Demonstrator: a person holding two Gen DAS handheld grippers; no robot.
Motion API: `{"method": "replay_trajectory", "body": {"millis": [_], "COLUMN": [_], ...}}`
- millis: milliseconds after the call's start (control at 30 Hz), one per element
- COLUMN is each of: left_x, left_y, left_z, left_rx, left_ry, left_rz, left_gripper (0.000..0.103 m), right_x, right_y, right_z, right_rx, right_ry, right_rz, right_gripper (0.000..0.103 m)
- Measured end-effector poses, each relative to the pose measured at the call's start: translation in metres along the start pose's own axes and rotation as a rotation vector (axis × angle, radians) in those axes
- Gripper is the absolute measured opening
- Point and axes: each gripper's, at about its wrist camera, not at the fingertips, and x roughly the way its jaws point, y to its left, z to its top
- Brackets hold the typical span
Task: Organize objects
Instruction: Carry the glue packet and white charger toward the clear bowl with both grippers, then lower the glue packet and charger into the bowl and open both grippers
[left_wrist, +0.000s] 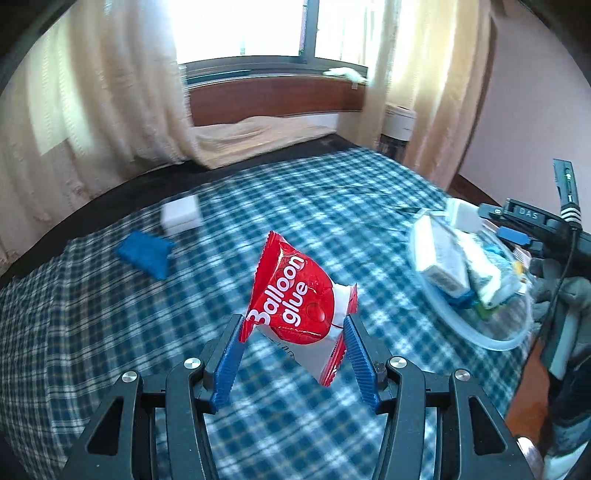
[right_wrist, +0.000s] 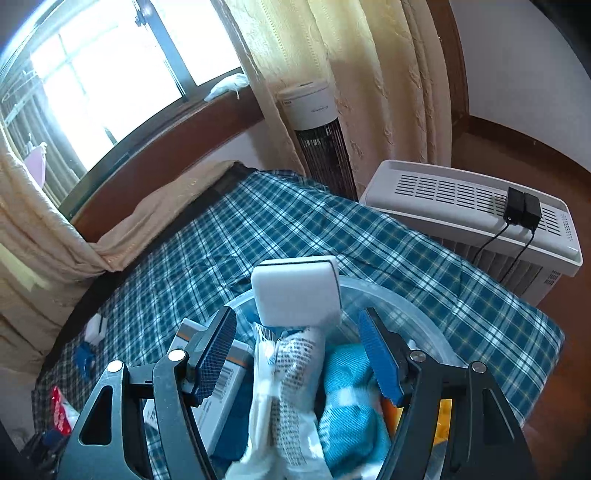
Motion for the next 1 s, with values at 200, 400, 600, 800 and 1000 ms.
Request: {"method": "replay_trajectory", "body": {"millis": [200, 400, 600, 800, 1000], "left_x": [0.005, 0.011, 0.015, 0.029, 0.043], "left_y": [-0.047, -0.089, -0.122, -0.147, -0.167], "left_z": [0.005, 0.012, 0.023, 0.034, 0.041], "left_rx": [0.085, 0.162, 0.222, 0.259, 0.301], "left_ry": [0.011, 0.014, 0.006, 0.011, 0.021], "left_rz": [-0.076, -0.12, -0.147, -0.149, -0.147], "left_gripper": [0.057, 0.057, 0.057, 0.057, 0.057], "right_x": [-0.023, -0.044, -0.051, -0.048, -0.048], "right_y": [-0.013, -0.027, -0.043, -0.058, -0.07], "right_z": [-0.01, -0.018, -0.026, -0.031, -0.032], "right_rx": [-0.017, -0.036, -0.015, 0.007, 0.031], "right_ry": [-0.047, -0.099, -0.111, -0.106, -0.113], "right_rz": [0.016, 0.018, 0.035, 0.051, 0.063], "right_gripper": [0.07, 0.07, 0.07, 0.07, 0.07]}}
